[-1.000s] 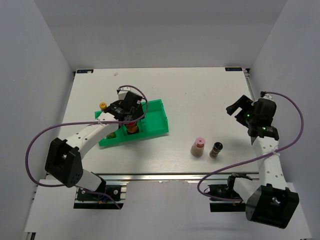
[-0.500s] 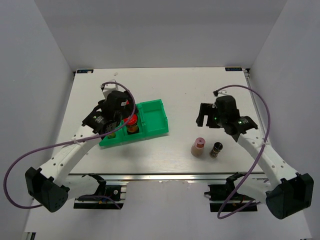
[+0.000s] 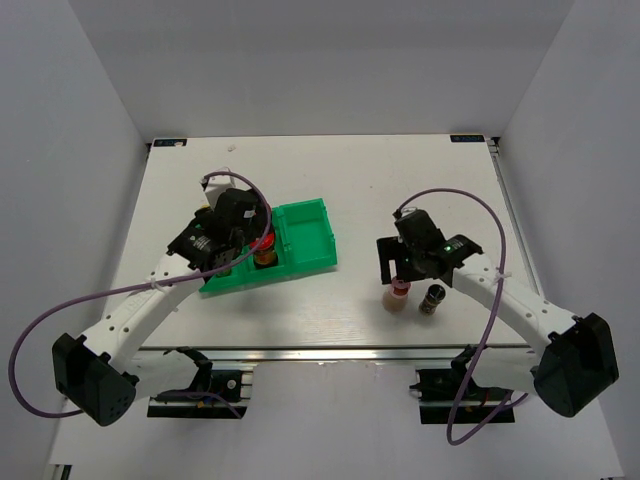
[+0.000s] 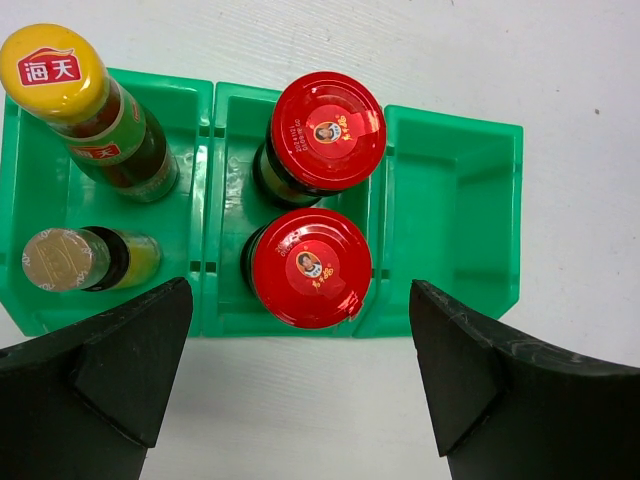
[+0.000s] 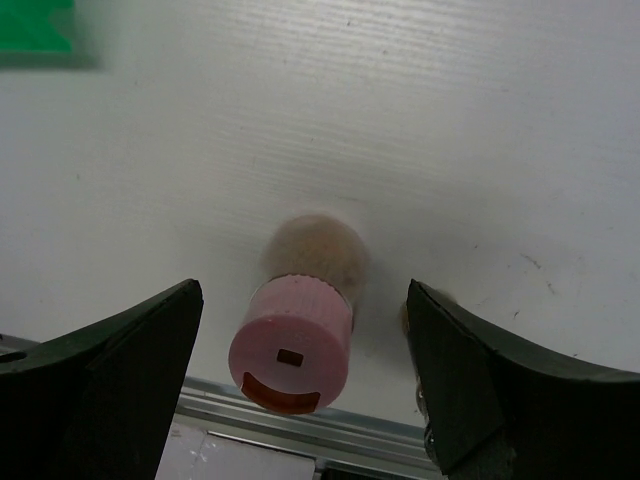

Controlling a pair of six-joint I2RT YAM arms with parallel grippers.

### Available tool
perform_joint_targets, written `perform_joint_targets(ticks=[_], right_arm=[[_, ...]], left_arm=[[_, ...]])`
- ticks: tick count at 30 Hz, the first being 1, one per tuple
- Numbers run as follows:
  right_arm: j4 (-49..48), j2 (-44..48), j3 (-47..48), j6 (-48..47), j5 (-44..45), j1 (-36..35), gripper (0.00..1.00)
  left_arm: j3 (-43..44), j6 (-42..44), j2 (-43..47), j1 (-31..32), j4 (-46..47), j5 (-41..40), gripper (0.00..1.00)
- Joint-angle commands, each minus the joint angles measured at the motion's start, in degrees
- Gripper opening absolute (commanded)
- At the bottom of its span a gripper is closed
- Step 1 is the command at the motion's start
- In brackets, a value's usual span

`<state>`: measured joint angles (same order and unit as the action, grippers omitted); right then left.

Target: Organize the condiment bottles

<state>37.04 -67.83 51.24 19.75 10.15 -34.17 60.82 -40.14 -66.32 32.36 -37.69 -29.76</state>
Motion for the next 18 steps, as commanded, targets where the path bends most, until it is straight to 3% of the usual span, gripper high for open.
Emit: perform_joint_targets(ticks=[1, 8, 10, 14, 18], right_arm=[[2.07, -1.51, -0.62, 1.08, 1.18, -2.65, 0.88], [5.24, -1.6, -0.53, 2.58, 3.03, -4.32, 0.8], [5.5, -1.51, -0.53, 2.92, 3.21, -4.5, 0.64], [6.73, -1.42, 0.61, 3.19, 3.21, -5.11, 0.41], [6.47, -1.16, 2.19, 2.84, 3.12, -5.55, 0.31]], left_arm=[[-0.52, -0.03, 1.02, -0.28, 0.95, -0.21, 0.98], [-1.05, -0.02, 1.64, -0.28, 1.39, -0.47, 0.98], [-1.05, -0.02, 1.46, -0.28, 1.48, -0.56, 0.98], [-0.88, -0.03, 1.37, -0.28, 1.48, -0.65, 0.98], [-0.88, -0.11, 1.37, -0.28, 1.39, -0.48, 0.98]])
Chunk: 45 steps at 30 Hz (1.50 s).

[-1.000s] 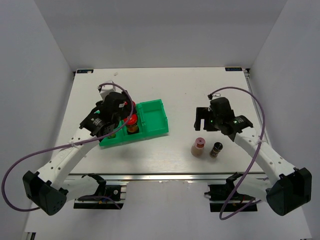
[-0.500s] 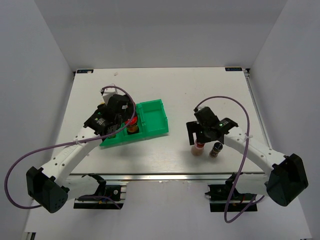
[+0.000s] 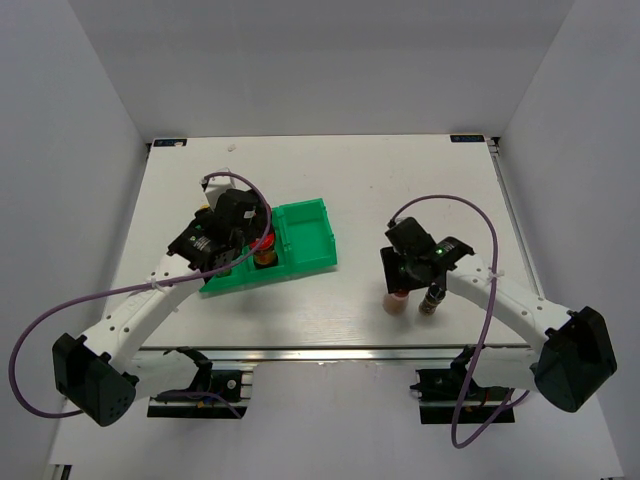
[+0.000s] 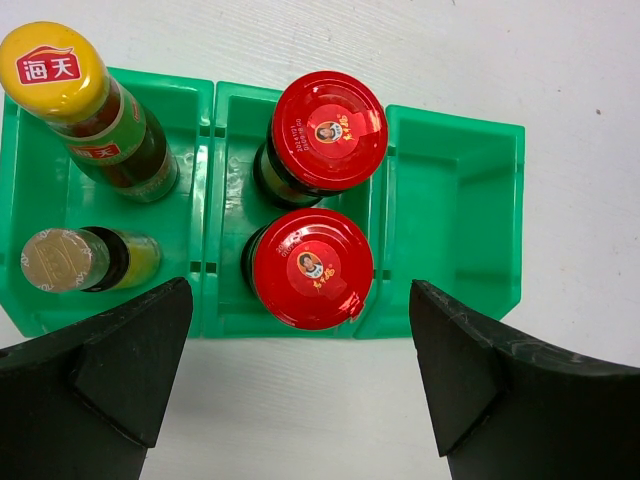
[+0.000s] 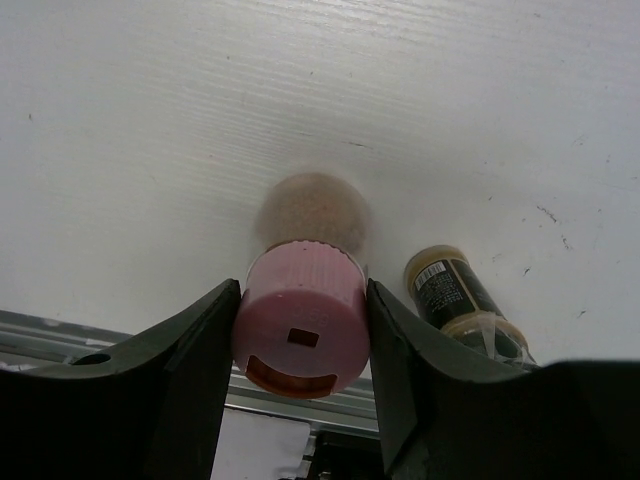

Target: Organize the condiment bottles

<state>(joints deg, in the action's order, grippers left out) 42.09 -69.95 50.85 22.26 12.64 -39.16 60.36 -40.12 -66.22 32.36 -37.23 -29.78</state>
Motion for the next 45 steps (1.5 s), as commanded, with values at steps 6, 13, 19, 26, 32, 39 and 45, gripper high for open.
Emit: perform_joint_targets(ticks=[6, 13, 19, 26, 32, 39, 45], right_arm=[[-5.59, 0.87, 8.2, -3.01, -2.97, -0.83, 0.28], [-13.43, -5.19, 21.56, -6.26, -6.84, -1.1, 0.27], [-14.23, -19.22, 34.82, -8.46, -3.51, -3.2, 0.27], [-9.75, -34.27, 51.69, -9.34, -4.83, -4.96, 0.28], [-6.85, -43.42, 61.11, -9.34, -0.43, -5.84, 0.28], [-3.77, -49.31, 65.43, -9.6, -2.01, -5.93, 0.3], [-2.27, -52.21, 67.54, -9.61, -1.4, -6.02, 0.31]], left_arm=[[-1.56, -0.75, 1.79, -0.28, 1.29, -1.51, 0.98], [-2.61, -1.28, 2.14, -0.28, 1.99, -1.16, 0.98], [-2.79, -2.42, 3.46, -0.28, 0.76, -3.87, 0.98], [-4.54, -3.83, 6.53, -0.28, 1.72, -3.53, 0.98], [-4.9, -4.35, 6.19, -0.28, 0.93, -3.79, 0.98], [-5.25, -4.44, 5.92, -0.28, 1.73, -4.32, 0.98], [-5.6, -4.27, 5.48, -0.28, 2.25, -4.23, 0.98]])
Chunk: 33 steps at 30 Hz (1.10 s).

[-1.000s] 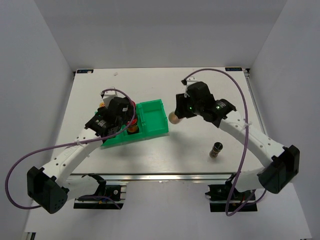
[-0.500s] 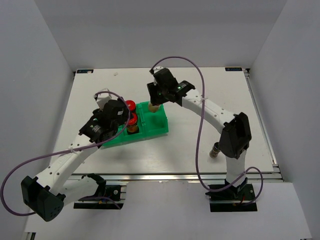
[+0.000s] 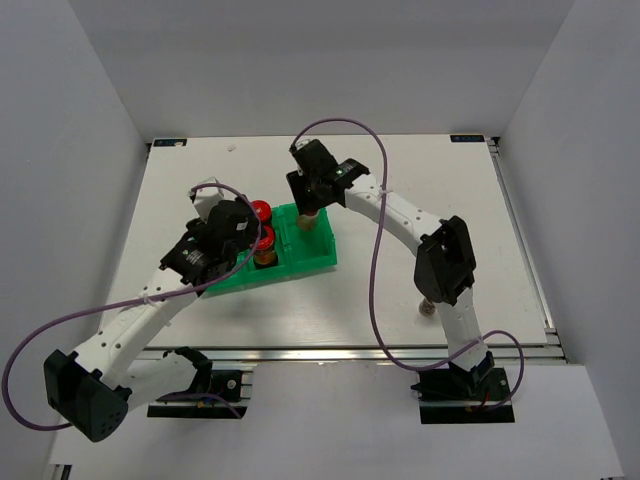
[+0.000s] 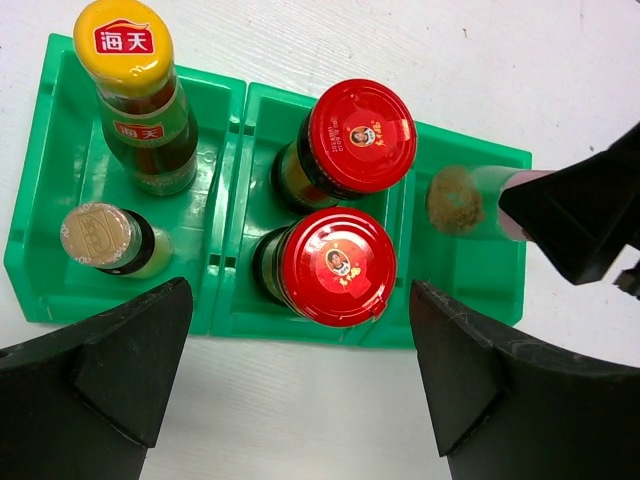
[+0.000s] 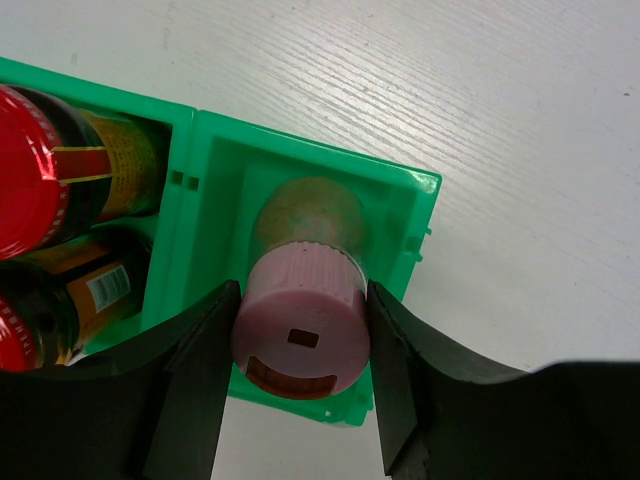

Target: Organize the condiment bottles

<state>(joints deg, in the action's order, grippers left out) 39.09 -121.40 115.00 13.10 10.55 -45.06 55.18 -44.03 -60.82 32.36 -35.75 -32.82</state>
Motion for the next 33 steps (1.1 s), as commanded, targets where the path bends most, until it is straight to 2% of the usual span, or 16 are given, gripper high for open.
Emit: perform_joint_targets(ticks=[1, 7, 13, 15, 16, 19, 23, 31, 33], right_arm=[[0.81, -1.11, 3.56, -0.53, 0.88, -0.03, 0.31], [1.07, -4.71, 6.11, -0.53, 1.85, -0.12, 0.32], [2.83, -7.44, 8.75, -0.54, 1.85, -0.12, 0.38], [2.66, -7.44, 8.75, -0.62, 1.85, -0.12, 0.42], [2.57, -7.44, 8.75, -0.62, 2.02, -0.03, 0.48], [2.74, -7.36, 8.75, -0.62, 1.76, -0.03, 0.53], [3.1, -7.18, 8.75, -1.24, 0.18, -0.12, 0.73], [1.87, -2.27, 7.35, -3.17, -1.23, -0.12, 0.89], [-0.31, 0.54, 5.42, -3.26, -1.49, -0.12, 0.89]], left_arm=[[-0.51, -0.44, -0.09, -0.28, 0.59, -1.37, 0.98], [-0.77, 0.17, -0.7, -0.28, 1.38, -0.76, 0.98], [-0.6, 0.44, -1.67, -0.28, 1.64, -0.32, 0.98], [-0.77, 0.44, -1.76, -0.28, 1.82, -0.14, 0.98], [-0.77, 0.52, -1.85, -0.28, 1.91, -0.14, 0.98], [-0.69, 0.61, -1.85, -0.28, 1.73, 0.03, 0.98], [-0.86, 0.61, -1.76, -0.19, 2.08, 0.12, 0.98], [-0.69, 0.61, -1.94, -0.28, 2.88, 1.62, 0.98], [-0.51, 0.79, -1.76, -0.28, 3.14, 1.97, 0.98]])
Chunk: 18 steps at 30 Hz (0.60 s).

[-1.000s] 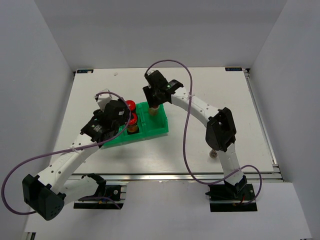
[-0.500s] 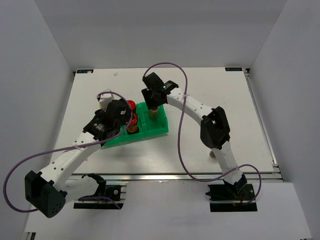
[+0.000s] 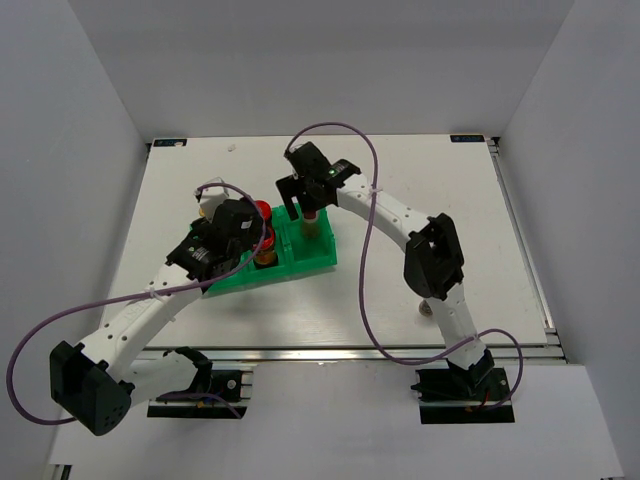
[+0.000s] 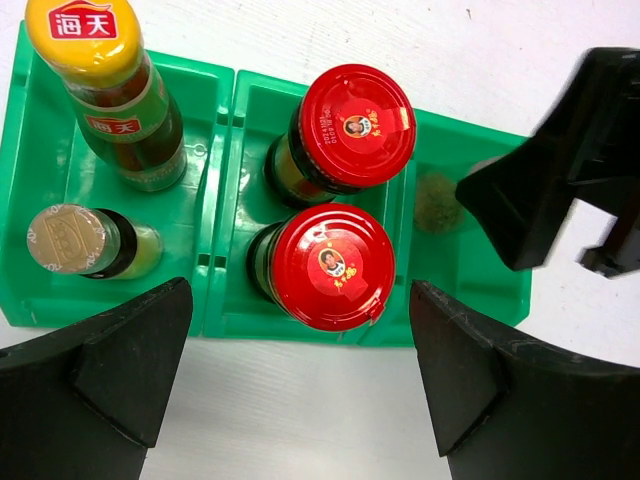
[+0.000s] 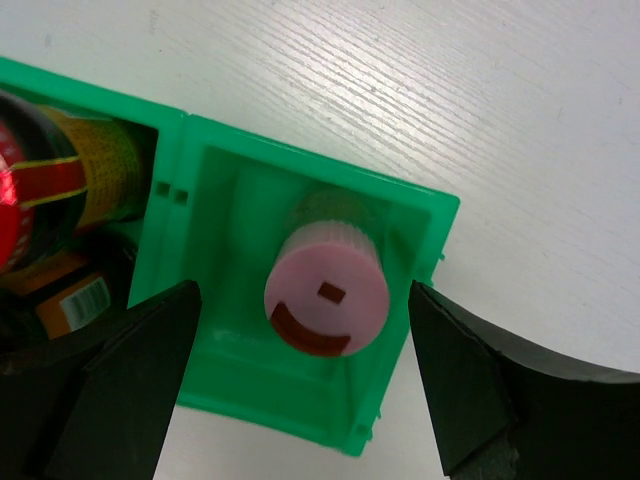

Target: Organize the condiment bottles

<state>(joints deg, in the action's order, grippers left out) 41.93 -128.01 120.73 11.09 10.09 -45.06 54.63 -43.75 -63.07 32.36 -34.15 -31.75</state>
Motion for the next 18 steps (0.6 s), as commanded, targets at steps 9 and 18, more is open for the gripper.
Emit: perform_joint_targets(ticks=[9, 18], right_arm=[[-10.55, 21.47, -13.91, 2.52, 3.45, 2.07, 0.89], [-16.7, 42.29, -40.8, 9.38, -0.93, 17.27, 0.89]], left_arm=[[0.65, 1.21, -0.12, -0.28, 3.04, 3.7, 0.98], [5.3, 6.83, -7.41, 1.82, 8.39, 16.72, 0.98]])
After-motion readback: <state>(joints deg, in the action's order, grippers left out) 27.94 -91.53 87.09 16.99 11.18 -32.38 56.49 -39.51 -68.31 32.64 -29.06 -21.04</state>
